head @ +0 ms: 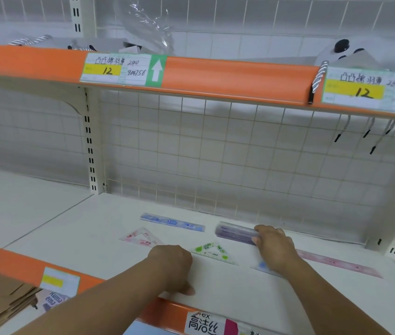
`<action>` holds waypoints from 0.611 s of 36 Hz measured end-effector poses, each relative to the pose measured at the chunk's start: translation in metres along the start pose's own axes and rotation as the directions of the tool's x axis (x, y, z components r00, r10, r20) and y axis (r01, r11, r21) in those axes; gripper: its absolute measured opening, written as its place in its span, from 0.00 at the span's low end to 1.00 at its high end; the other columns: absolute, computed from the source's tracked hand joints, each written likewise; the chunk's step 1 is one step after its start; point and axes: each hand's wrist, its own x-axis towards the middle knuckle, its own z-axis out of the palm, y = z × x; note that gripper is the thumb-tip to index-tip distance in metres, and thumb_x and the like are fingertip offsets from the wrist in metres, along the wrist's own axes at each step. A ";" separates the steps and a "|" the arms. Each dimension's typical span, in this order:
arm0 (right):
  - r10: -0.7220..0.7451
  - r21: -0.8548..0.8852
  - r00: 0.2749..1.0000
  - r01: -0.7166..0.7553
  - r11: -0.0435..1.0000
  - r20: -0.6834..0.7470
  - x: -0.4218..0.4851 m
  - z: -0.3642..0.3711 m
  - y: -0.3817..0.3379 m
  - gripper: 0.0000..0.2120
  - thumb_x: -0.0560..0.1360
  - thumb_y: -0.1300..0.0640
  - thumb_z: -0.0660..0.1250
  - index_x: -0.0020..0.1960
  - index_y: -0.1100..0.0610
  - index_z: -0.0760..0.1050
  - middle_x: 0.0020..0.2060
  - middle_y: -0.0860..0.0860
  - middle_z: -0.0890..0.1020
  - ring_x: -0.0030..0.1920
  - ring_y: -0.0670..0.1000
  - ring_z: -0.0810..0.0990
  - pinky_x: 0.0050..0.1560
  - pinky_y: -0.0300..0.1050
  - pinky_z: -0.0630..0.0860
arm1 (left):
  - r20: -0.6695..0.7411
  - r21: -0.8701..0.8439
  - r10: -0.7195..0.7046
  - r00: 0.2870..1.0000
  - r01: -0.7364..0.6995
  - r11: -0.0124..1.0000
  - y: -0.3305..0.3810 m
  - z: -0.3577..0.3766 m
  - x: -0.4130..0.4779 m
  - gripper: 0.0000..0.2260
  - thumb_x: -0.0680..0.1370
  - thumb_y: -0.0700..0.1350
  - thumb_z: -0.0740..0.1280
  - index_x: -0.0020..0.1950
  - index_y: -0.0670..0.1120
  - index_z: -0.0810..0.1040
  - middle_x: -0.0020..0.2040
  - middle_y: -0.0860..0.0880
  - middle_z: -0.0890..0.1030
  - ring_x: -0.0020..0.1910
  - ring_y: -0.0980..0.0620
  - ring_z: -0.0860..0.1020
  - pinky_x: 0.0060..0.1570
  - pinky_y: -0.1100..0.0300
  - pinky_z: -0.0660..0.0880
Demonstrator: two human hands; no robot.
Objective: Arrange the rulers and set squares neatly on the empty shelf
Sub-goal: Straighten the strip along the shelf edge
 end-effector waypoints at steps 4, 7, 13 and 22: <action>-0.012 0.012 1.000 0.012 1.000 0.024 0.008 0.005 0.003 0.15 0.82 0.50 0.53 0.68 0.49 0.67 0.62 0.49 0.74 0.64 0.53 0.68 0.63 0.48 0.64 | 0.003 0.008 -0.013 1.000 0.013 1.000 0.001 0.001 0.000 0.26 0.74 0.62 0.66 0.62 0.44 0.74 0.60 0.46 0.78 0.58 0.45 0.77 0.51 0.53 0.73; -0.024 0.007 0.999 0.024 1.000 0.030 0.014 0.007 0.005 0.14 0.82 0.51 0.53 0.66 0.49 0.68 0.60 0.49 0.75 0.62 0.53 0.69 0.62 0.48 0.65 | 0.007 0.007 -0.020 1.000 0.020 1.000 0.002 0.000 0.001 0.26 0.75 0.62 0.66 0.62 0.43 0.74 0.59 0.45 0.78 0.58 0.45 0.77 0.51 0.54 0.72; -0.045 -0.012 0.997 0.046 0.999 0.065 0.023 0.011 0.010 0.14 0.82 0.50 0.52 0.65 0.49 0.69 0.59 0.49 0.74 0.62 0.53 0.69 0.60 0.48 0.66 | 0.020 0.011 -0.036 0.999 0.036 0.999 0.003 -0.002 0.001 0.26 0.75 0.62 0.65 0.62 0.43 0.74 0.60 0.45 0.77 0.58 0.44 0.76 0.52 0.53 0.72; -0.075 -0.055 0.989 0.083 0.995 0.124 0.025 0.014 0.012 0.14 0.83 0.50 0.51 0.65 0.50 0.68 0.60 0.51 0.73 0.63 0.54 0.68 0.60 0.48 0.65 | 0.023 0.016 -0.056 0.998 0.056 0.998 0.007 -0.005 0.001 0.26 0.75 0.62 0.65 0.63 0.43 0.74 0.60 0.45 0.77 0.59 0.44 0.76 0.54 0.52 0.73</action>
